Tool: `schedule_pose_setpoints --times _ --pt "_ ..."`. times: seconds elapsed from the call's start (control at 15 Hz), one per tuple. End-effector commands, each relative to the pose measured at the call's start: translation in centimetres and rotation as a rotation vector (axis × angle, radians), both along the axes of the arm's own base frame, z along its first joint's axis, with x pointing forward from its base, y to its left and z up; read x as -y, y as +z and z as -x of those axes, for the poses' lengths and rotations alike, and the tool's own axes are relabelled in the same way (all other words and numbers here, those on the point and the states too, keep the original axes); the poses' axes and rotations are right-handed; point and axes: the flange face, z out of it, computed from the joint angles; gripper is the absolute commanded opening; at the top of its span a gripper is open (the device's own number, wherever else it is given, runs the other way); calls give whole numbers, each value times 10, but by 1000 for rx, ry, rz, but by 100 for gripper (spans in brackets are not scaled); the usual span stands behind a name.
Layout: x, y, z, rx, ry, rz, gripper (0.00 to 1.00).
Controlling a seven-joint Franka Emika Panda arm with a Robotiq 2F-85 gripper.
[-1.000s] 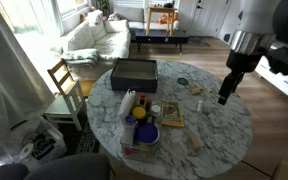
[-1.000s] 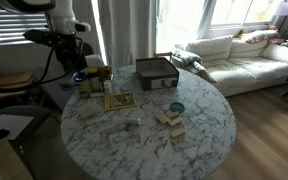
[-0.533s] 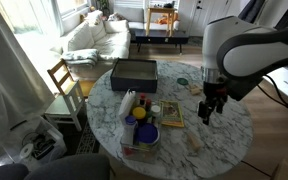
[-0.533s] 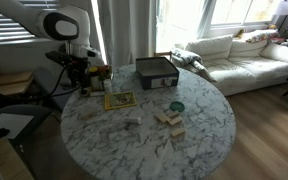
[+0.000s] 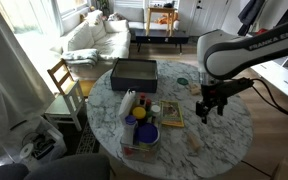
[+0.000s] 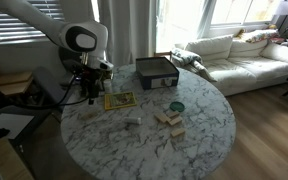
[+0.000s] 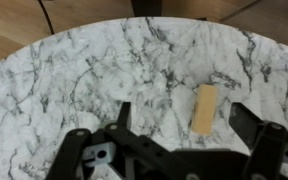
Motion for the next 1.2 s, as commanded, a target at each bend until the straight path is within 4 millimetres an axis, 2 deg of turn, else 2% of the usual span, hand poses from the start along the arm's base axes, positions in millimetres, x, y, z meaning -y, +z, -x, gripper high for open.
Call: schedule_pose_setpoints --times 0.0,0.27,0.8,1.07,1.13 --pt "13 -46 -23 -117 -25 -79 100" --pt "14 -81 -37 -154 -32 -191 100" --pt "6 -114 -50 -164 -67 -240 99" --pt "2 -126 -52 -169 -88 -250 91" --pt "3 -129 -52 -170 -94 -248 79"
